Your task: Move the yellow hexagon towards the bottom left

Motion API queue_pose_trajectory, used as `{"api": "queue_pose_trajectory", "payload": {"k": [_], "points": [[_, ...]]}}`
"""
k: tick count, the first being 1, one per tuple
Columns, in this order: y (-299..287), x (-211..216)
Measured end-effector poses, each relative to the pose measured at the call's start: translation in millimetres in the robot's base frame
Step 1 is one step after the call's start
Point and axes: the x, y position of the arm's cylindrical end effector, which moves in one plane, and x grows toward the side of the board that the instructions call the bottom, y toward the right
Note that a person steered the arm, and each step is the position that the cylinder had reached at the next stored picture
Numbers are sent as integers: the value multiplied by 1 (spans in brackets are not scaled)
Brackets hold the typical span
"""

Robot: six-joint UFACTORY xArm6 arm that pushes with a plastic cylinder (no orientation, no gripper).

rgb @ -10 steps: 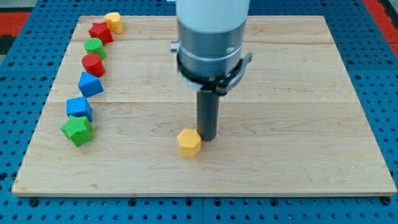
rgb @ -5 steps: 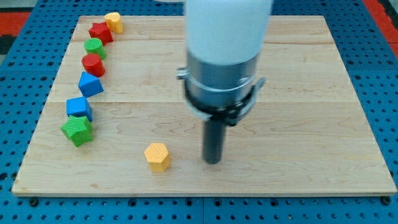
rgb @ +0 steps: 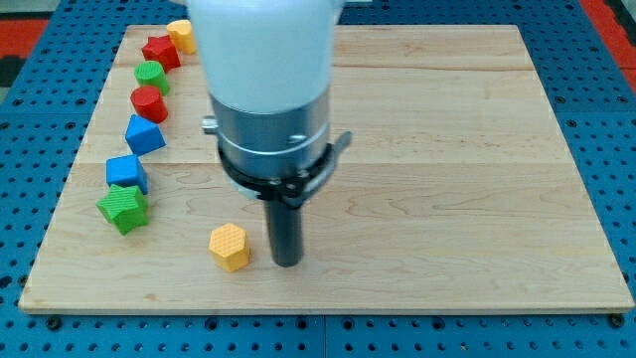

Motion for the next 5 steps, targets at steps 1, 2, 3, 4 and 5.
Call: {"api": "queue_pose_trajectory", "payload": {"k": [1, 2, 3, 4, 5], "points": [[-64, 3], [-51, -8], [-52, -25], [-78, -23], [-95, -16]]}}
